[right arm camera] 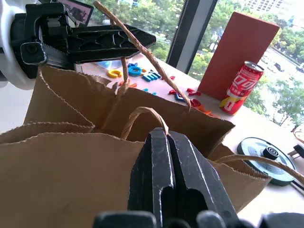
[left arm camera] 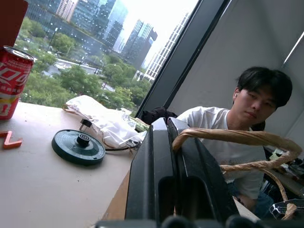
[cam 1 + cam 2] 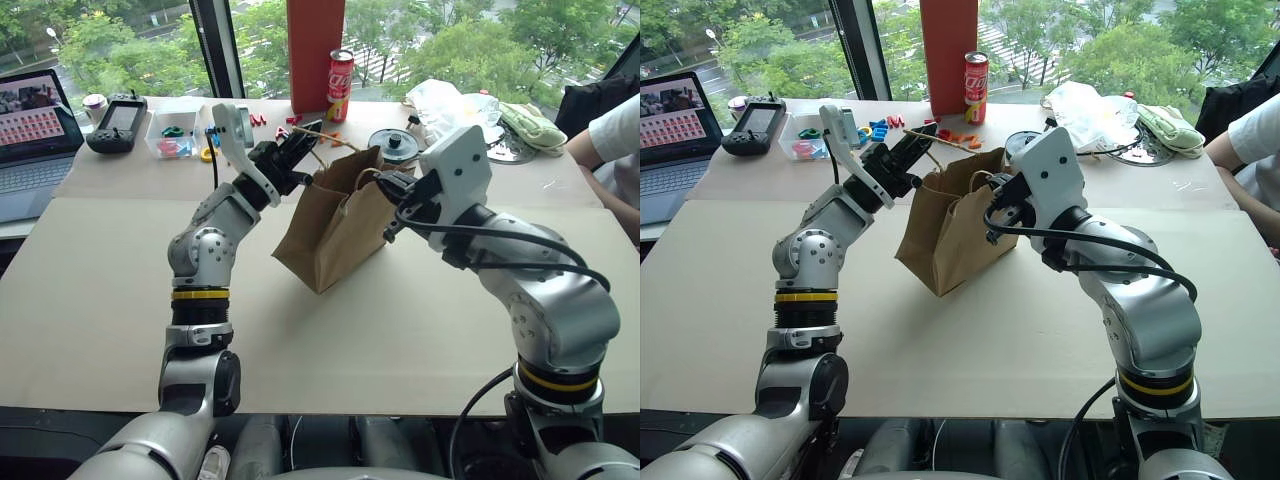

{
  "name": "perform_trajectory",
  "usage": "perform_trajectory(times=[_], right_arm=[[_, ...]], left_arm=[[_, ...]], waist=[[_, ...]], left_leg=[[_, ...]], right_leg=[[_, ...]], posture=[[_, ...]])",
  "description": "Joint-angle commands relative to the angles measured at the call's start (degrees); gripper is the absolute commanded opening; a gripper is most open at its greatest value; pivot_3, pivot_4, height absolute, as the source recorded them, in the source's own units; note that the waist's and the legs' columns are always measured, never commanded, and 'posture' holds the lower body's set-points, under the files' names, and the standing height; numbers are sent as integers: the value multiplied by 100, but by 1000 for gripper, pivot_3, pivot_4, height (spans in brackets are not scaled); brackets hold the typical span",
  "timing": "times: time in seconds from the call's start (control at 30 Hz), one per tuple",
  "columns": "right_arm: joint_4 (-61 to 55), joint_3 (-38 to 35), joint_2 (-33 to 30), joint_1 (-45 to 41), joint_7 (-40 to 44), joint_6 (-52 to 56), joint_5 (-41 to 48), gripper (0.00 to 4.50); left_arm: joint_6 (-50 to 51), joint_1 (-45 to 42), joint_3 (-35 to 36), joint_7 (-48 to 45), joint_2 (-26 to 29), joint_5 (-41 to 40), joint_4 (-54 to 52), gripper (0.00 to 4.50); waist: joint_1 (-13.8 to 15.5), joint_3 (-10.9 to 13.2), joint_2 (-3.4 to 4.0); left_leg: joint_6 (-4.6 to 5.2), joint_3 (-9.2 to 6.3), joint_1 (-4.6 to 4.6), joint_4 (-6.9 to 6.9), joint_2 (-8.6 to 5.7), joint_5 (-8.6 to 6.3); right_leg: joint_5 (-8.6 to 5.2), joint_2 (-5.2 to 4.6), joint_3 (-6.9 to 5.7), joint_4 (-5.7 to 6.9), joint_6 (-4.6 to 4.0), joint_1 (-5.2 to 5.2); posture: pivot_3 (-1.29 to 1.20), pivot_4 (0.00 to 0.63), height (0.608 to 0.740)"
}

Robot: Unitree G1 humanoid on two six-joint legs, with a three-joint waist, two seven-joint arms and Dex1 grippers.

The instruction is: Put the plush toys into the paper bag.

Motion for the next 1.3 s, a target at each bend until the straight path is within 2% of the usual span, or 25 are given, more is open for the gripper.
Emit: perform_trajectory(times=[0.03,0.2,0.3,0.33,0.5,0.53,0.63,0.77,0.8,1.0,1.2,1.3], right_arm=[[-97,12,-139,74,-13,75,-19,53],[-102,82,-180,114,8,203,54,53],[-96,95,-97,48,-53,218,56,0],[-85,89,-66,11,-87,212,42,0],[-134,-261,258,-194,-126,263,293,1486],[-167,-348,295,-237,-101,314,379,1954],[-254,-663,357,-386,-25,465,696,2944],[-343,-1236,282,-605,150,777,1276,4353],[-361,-1362,240,-647,203,864,1426,4474],[-523,-1815,-191,-619,669,1248,2388,4474],[-507,-1864,-1107,-184,1394,1198,3120,4474],[-420,-1731,-1275,-63,1405,1153,3226,3732]], left_arm=[[-1,64,-328,-262,193,168,-263,0],[68,171,-518,-474,334,191,-203,0],[215,142,-483,-639,398,43,-253,753],[299,123,-435,-706,409,-80,-299,1176],[680,22,-280,-860,585,-464,-504,2962],[743,18,-252,-880,644,-511,-537,3457],[921,61,-191,-961,858,-649,-664,4484],[1277,215,16,-1039,1187,-967,-897,4500],[1370,263,86,-1042,1253,-1057,-946,4500],[1486,828,42,-1280,1756,-1009,-1154,4500],[1535,1410,-157,-1654,2039,-1011,-1247,4500],[1489,1465,-187,-1664,2018,-993,-1232,4500]], waist=[[6,0,0],[6,0,0],[4,0,0],[-4,0,0],[-8,0,0],[-3,0,0],[-2,0,0],[-2,0,1],[-2,0,1],[-3,0,1],[15,1,1],[11,1,1]], left_leg=[[0,0,0,0,0,0],[0,1,-1,0,-2,0],[0,0,0,0,-1,0],[0,0,0,0,-1,0],[0,0,-1,0,2,0],[0,-1,0,0,3,0],[0,-1,0,0,1,0],[0,-1,-1,-1,2,0],[0,-1,0,-1,2,0],[0,-1,1,-4,7,0],[0,1,3,-8,9,0],[1,2,4,-6,7,1]], right_leg=[[0,0,0,0,0,1],[0,-1,0,-2,0,-1],[0,0,-1,-2,0,0],[0,0,-1,-2,0,0],[0,4,0,0,0,-4],[0,4,0,0,0,-3],[0,1,0,0,0,-1],[0,1,-1,0,0,-1],[0,0,-1,0,0,-1],[0,-1,-2,0,-1,0],[-1,-3,-2,-5,-1,0],[-1,-6,-1,-7,-1,4]], posture=[[0,150,739],[0,150,739],[0,150,739],[0,150,739],[0,150,739],[0,150,739],[0,150,739],[0,150,739],[0,150,739],[0,150,739],[0,150,739],[0,150,739]])
